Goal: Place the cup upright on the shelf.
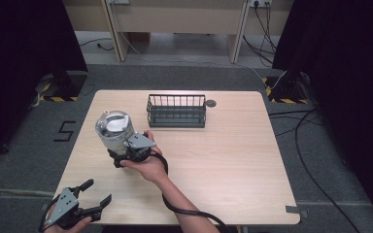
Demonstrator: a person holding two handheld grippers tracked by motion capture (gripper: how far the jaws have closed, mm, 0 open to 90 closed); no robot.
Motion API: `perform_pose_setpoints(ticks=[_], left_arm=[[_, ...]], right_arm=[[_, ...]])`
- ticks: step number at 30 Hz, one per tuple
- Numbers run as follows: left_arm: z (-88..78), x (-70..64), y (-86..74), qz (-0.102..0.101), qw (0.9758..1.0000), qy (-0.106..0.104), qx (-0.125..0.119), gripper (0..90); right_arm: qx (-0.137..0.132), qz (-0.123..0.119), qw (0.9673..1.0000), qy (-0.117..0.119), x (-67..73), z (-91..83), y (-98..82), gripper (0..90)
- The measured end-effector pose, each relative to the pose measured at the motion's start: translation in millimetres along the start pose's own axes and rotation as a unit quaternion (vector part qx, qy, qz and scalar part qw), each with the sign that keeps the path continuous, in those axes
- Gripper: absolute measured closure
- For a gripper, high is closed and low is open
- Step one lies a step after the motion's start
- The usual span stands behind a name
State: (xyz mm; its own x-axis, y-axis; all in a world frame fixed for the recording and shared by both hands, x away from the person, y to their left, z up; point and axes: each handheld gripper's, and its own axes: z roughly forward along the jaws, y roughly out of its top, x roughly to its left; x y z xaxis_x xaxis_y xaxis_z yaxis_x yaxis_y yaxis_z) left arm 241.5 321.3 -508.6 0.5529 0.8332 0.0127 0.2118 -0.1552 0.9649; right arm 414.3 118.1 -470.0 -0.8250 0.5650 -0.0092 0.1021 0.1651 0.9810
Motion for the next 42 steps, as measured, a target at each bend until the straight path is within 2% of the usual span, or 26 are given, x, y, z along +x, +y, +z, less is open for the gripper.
perform_pose_setpoints(ticks=[5,11,12,13,26,42], left_arm=[[0.1,-0.1,-0.1,-0.001,1.0000,0.001,0.000,14.3],[1.1,-0.6,-0.1,-0.002,1.0000,0.001,0.000,14.3],[1.3,-0.7,-0.1,-0.002,1.0000,0.001,0.000,14.3],[1.3,-0.7,-0.1,-0.002,1.0000,0.001,0.000,14.3],[2.3,-1.0,-0.2,-0.002,1.0000,0.001,0.000,14.3],[3.6,-1.1,-0.1,-0.003,1.0000,0.000,0.001,14.3]], right_arm=[[-0.009,0.010,0.9999,-0.010,-6.0,-5.2,6.9,10.3],[-0.005,0.010,0.9997,-0.020,-14.1,-12.3,13.4,10.3],[-0.002,0.016,0.9996,-0.022,-14.2,-13.6,13.9,10.3],[-0.003,0.010,0.9997,-0.023,-15.7,-14.0,14.2,10.3],[0.000,0.007,0.9992,-0.039,-28.1,-22.7,20.2,10.3],[0.001,0.024,0.9979,-0.060,-47.7,-33.2,26.1,10.3]])
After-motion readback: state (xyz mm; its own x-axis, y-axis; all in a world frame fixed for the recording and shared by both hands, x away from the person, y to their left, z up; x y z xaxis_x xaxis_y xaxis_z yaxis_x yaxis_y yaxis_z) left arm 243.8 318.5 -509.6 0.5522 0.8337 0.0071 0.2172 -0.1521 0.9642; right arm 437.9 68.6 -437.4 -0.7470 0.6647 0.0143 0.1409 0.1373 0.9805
